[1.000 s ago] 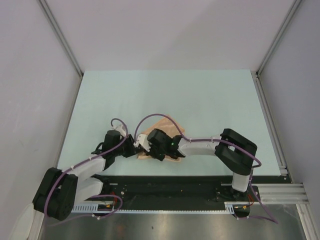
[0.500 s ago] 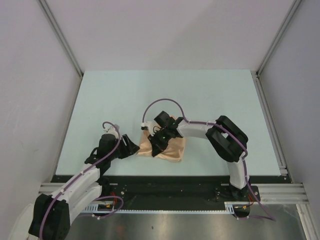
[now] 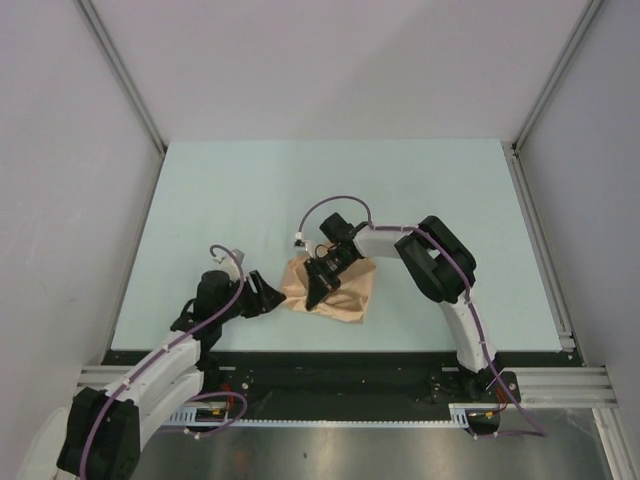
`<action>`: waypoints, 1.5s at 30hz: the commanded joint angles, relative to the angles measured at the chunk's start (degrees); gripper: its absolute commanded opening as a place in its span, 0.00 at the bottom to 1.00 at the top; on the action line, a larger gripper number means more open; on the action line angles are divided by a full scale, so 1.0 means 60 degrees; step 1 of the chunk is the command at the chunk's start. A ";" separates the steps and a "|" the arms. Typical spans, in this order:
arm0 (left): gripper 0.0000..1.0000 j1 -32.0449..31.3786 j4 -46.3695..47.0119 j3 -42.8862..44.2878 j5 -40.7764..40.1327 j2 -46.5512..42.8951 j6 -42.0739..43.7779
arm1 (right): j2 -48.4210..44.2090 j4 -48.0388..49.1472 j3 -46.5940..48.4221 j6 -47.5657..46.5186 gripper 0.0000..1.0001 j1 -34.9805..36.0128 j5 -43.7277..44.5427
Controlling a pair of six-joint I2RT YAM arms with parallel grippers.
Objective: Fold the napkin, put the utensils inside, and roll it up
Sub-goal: Roll the napkin with the utensil
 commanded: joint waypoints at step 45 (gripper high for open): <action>0.02 -0.0007 0.1931 0.1246 0.0101 0.4275 0.0617 | -0.1397 -0.1279 0.0285 0.0460 0.50 -0.0320 0.2480</action>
